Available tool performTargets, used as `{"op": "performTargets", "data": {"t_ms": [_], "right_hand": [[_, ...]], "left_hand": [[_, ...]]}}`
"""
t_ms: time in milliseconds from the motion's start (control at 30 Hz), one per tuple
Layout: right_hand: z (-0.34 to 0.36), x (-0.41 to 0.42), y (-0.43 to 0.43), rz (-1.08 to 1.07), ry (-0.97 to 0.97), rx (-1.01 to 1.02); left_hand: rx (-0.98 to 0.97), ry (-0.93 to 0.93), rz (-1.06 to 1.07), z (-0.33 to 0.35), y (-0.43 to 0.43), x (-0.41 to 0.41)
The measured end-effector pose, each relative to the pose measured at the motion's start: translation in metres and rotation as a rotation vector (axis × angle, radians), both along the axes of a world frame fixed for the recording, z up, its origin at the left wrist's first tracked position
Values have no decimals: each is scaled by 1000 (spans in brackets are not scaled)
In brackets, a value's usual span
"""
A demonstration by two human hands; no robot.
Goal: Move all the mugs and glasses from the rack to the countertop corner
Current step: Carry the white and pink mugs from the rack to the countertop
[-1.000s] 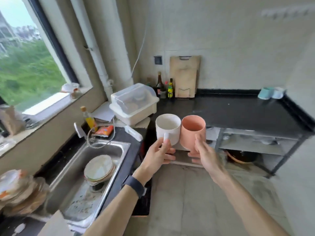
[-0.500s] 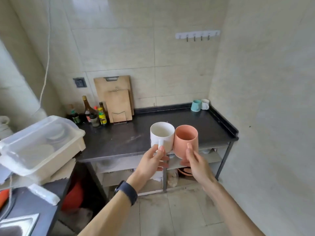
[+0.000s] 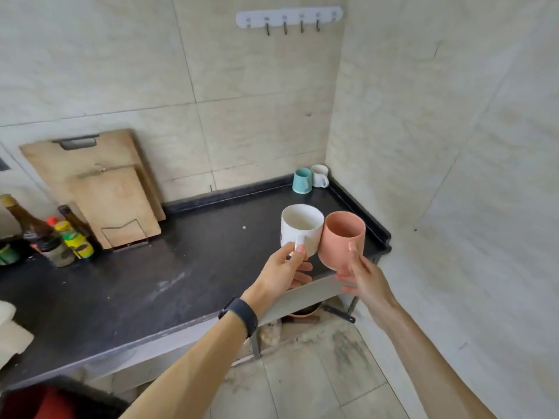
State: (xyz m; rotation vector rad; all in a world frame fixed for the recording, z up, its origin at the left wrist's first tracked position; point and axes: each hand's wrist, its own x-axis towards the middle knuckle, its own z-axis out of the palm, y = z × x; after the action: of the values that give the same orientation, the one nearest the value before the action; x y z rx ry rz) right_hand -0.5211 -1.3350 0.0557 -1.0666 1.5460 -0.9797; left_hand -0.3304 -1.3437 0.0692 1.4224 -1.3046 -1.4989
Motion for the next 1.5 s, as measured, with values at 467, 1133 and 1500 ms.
{"op": "performTargets", "data": {"t_ms": [467,1133,1500], "right_hand": [[-126,-126,-225,31,-3,325],[-220,-128,-471,165,19,501],[-240,-115,-569,163,51,525]], "left_hand": [[309,-60,47,-107,-220,-132],[557,1,213,-215,-440,-145],[545,-89,124,-232,-515,-147]]}}
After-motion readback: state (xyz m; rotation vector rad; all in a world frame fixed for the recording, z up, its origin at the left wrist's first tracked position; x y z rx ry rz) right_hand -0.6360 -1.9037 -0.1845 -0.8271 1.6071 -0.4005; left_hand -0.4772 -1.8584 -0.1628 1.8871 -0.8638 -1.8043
